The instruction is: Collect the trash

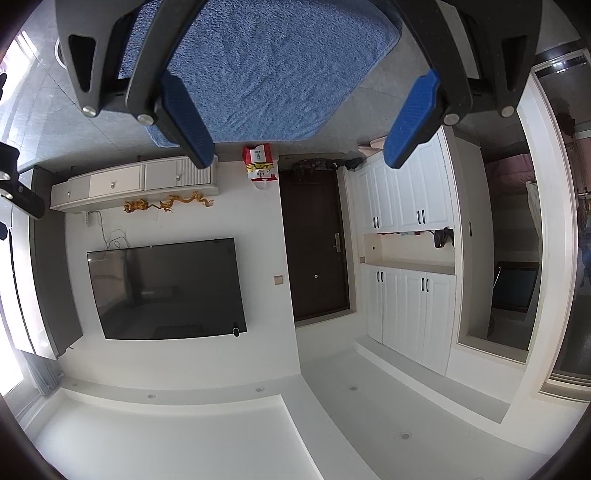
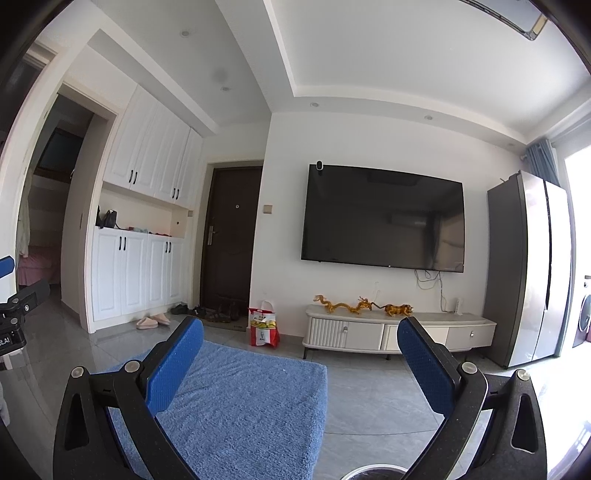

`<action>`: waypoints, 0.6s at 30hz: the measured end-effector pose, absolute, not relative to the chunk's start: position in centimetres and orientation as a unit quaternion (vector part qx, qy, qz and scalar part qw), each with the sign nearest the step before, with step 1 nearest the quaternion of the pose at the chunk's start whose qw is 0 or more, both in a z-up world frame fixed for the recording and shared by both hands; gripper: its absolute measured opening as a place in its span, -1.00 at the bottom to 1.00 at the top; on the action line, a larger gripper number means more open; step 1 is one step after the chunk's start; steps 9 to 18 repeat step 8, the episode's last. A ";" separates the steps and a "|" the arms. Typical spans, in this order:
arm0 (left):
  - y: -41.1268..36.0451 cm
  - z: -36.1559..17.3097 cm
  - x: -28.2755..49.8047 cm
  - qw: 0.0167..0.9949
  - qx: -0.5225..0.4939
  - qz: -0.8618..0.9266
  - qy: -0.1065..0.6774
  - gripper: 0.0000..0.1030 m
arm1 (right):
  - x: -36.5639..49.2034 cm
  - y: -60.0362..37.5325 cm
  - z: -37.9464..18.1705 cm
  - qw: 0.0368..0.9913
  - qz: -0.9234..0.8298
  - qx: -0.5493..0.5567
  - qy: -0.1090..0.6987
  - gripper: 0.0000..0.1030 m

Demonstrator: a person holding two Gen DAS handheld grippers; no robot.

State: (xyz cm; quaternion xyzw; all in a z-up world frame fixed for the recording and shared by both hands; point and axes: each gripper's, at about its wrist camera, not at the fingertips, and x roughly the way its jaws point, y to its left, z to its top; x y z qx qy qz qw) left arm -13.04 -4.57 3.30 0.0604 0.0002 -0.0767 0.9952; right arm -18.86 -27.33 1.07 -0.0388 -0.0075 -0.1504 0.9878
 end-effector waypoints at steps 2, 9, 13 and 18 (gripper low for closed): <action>-4.6 3.3 -13.1 0.995 0.061 -0.076 -0.001 0.82 | -18.9 -27.4 1.1 0.988 -0.150 -0.038 -0.008 0.99; -4.9 3.0 -12.8 0.995 0.068 -0.079 0.002 0.82 | -19.0 -27.7 1.0 0.988 -0.152 -0.036 -0.008 0.99; -4.9 3.0 -12.8 0.995 0.068 -0.079 0.002 0.82 | -19.0 -27.7 1.0 0.988 -0.152 -0.036 -0.008 0.99; -4.9 3.0 -12.8 0.995 0.068 -0.079 0.002 0.82 | -19.0 -27.7 1.0 0.988 -0.152 -0.036 -0.008 0.99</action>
